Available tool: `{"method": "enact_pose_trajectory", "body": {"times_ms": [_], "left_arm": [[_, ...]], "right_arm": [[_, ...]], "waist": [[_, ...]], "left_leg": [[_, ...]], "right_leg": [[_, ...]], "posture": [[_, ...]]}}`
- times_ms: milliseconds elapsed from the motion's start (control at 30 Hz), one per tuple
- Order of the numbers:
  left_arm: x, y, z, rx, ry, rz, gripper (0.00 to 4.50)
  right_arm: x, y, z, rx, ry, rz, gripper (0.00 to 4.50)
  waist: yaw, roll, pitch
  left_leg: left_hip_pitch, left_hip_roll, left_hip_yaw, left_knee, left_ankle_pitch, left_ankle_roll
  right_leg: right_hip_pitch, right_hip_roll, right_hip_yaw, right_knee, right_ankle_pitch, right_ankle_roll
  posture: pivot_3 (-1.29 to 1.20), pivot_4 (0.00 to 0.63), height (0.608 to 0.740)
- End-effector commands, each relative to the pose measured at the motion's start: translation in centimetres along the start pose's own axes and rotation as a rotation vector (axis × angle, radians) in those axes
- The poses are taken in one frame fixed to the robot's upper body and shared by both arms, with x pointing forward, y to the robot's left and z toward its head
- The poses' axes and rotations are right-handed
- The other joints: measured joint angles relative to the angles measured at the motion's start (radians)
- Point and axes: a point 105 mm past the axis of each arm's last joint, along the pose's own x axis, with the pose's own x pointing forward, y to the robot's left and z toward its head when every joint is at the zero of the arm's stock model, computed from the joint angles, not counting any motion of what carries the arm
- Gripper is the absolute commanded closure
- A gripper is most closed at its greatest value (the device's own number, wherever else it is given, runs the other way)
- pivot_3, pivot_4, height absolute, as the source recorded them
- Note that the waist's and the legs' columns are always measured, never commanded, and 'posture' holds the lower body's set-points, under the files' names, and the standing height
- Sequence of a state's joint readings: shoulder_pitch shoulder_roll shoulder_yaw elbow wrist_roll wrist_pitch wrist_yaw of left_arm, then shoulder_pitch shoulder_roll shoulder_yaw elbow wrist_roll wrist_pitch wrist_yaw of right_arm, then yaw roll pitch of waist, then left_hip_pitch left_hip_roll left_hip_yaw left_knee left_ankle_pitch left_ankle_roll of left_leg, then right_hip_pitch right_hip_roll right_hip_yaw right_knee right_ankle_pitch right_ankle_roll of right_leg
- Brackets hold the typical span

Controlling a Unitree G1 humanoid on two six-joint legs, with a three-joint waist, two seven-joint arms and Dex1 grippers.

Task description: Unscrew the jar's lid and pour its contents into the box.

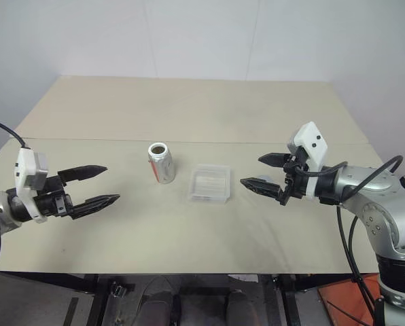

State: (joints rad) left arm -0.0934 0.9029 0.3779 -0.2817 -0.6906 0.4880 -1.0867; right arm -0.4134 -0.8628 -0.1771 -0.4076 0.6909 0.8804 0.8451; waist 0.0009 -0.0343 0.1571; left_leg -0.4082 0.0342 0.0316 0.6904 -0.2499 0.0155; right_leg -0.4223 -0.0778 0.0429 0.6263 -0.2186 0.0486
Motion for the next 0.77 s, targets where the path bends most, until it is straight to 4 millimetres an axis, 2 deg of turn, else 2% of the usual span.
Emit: {"method": "enact_pose_trajectory", "body": {"times_ms": [33, 767], "left_arm": [[-0.3, 0.4, 1.1, 0.087, -0.02, 0.006, 0.03], [-0.3, -0.6, 0.8, 0.074, -0.029, 0.028, 0.03]], "right_arm": [[-1.1, -0.1, 1.8, -0.052, -0.056, -0.007, 0.0], [-0.8, -0.4, 1.5, -0.07, -0.033, 0.027, 0.0]], "waist": [[0.0, 0.0, 0.0], [-0.003, 0.0, 0.0]], "left_leg": [[0.0, 0.0, 0.0, 0.0, 0.0, 0.0], [0.0, 0.0, 0.0, -0.001, 0.0, 0.0]], "right_leg": [[0.0, 0.0, 0.0, 0.0, 0.0, 0.0], [0.0, 0.0, 0.001, 0.0, 0.0, 0.0]], "posture": [[0.0, 0.15, 0.74], [0.0, 0.15, 0.74]]}}
